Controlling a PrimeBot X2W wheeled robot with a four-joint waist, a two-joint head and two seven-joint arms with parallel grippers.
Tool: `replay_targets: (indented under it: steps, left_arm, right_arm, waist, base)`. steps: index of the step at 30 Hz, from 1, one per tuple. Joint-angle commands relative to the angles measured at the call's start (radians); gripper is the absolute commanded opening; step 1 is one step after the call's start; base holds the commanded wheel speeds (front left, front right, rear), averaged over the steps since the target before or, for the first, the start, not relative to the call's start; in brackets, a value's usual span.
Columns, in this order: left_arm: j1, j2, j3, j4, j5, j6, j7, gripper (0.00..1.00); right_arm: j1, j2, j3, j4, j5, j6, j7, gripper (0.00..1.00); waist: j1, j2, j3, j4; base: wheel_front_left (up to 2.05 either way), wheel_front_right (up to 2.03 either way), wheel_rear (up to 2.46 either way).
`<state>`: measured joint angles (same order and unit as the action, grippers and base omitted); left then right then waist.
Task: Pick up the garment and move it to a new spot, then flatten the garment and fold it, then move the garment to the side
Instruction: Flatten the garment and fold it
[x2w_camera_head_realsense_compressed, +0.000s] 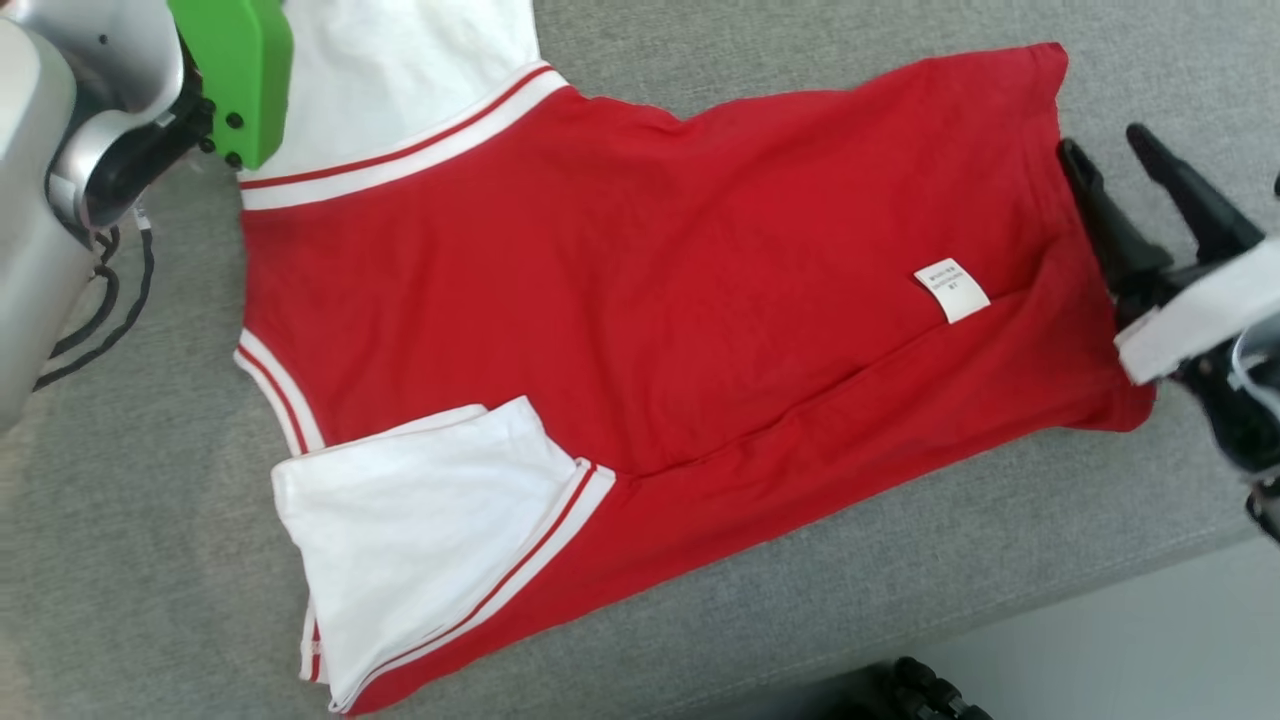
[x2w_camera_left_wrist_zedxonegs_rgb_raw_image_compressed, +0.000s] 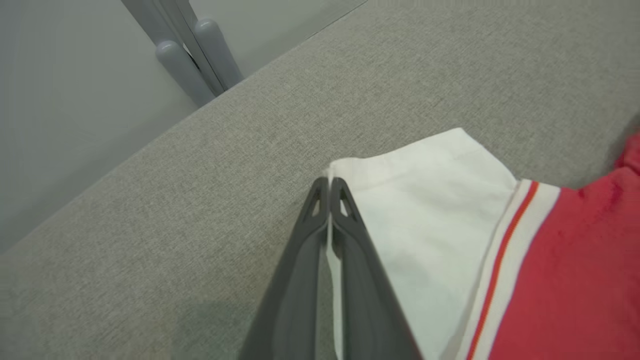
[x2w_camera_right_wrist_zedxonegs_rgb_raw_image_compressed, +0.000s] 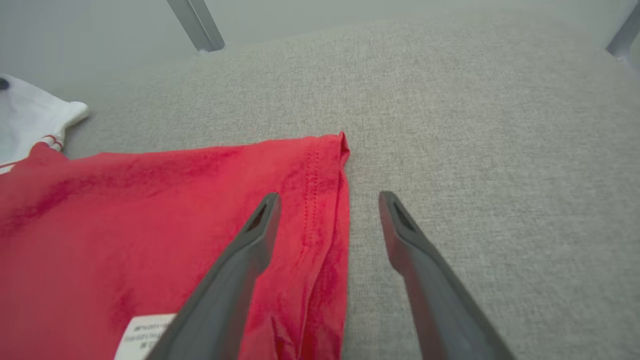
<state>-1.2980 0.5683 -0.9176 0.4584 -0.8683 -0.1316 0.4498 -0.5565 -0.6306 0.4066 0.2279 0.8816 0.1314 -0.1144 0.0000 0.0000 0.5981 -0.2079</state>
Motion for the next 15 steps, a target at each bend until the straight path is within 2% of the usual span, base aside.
replay_targets:
  steps: [1, 8, 15]
  left_arm:
    - [-0.015, 0.013, -0.012, -0.014, -0.007, 0.003, -0.007, 0.00]
    - [-0.026, 0.037, -0.050, -0.088, -0.031, 0.003, -0.019, 0.00]
    - [-0.030, 0.055, -0.064, -0.123, -0.037, 0.002, -0.029, 0.00]
  right_arm:
    - [-0.037, -0.019, 0.016, 0.018, 0.031, -0.001, 0.047, 1.00]
    - [-0.169, -0.063, 0.082, 0.099, 0.138, -0.001, 0.224, 1.00]
    - [-0.214, -0.072, 0.119, 0.139, 0.178, -0.001, 0.241, 1.00]
  waist:
    - [0.0000, 0.0000, -0.032, 0.036]
    - [0.0000, 0.0000, -0.052, 0.088]
    - [0.0000, 0.0000, -0.046, 0.114]
  base:
    - [0.00, 0.00, 0.00]
    - [0.00, 0.00, 0.00]
    - [0.00, 0.00, 0.00]
